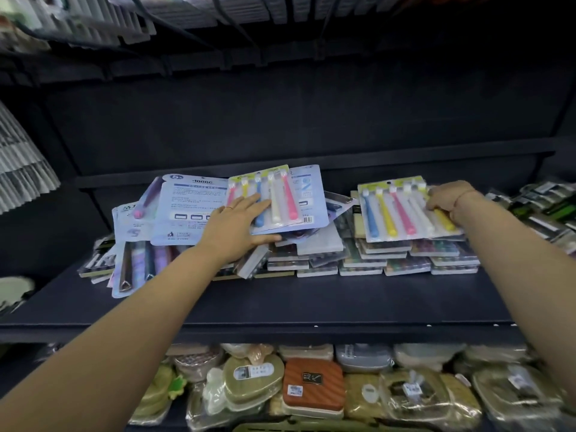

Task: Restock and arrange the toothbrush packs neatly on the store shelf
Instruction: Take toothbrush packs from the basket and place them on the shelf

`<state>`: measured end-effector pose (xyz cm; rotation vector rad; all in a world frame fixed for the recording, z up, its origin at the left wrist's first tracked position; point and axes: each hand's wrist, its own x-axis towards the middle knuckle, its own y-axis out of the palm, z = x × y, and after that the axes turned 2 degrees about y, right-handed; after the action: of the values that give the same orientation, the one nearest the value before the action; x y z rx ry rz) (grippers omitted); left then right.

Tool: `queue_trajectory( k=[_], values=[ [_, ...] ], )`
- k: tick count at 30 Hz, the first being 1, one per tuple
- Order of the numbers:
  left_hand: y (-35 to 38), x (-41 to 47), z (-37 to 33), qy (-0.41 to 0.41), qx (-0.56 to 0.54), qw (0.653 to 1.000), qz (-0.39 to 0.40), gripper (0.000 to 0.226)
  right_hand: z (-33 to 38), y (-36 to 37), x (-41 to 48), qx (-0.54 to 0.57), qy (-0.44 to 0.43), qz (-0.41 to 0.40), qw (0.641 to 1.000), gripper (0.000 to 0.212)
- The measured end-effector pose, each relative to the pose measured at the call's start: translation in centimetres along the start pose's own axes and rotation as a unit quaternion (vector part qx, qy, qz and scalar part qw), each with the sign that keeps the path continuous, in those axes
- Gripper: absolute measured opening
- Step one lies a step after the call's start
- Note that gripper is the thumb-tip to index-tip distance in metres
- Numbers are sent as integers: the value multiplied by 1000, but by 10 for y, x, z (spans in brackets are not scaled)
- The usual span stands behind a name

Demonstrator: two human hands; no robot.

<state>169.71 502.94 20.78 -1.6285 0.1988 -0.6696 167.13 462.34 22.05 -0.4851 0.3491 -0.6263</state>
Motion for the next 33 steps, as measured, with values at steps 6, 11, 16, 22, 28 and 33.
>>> queue_trajectory(
  k=[6, 11, 16, 22, 28, 33],
  values=[
    [7, -13, -8, -31, 67, 996, -55, 93, 10, 38, -23, 72, -53, 130, 987, 25],
    [33, -85, -30, -3, -31, 964, -263, 74, -14, 57, -47, 130, -118, 70, 982, 15],
    [132, -226, -89, -142, -259, 934, -201, 43, -115, 88, -168, 241, -253, -98, 932, 17],
    [239, -352, -138, -568, -271, 772, 90, 66, -319, 184, -258, -41, 44, 166, 984, 35],
    [263, -370, -147, -586, -314, 741, 89, 93, -365, 179, -266, -108, 129, 338, 926, 75],
    [248, -361, -174, -536, -338, 770, 79, 70, -369, 169, -256, -149, 182, 400, 886, 66]
  ],
)
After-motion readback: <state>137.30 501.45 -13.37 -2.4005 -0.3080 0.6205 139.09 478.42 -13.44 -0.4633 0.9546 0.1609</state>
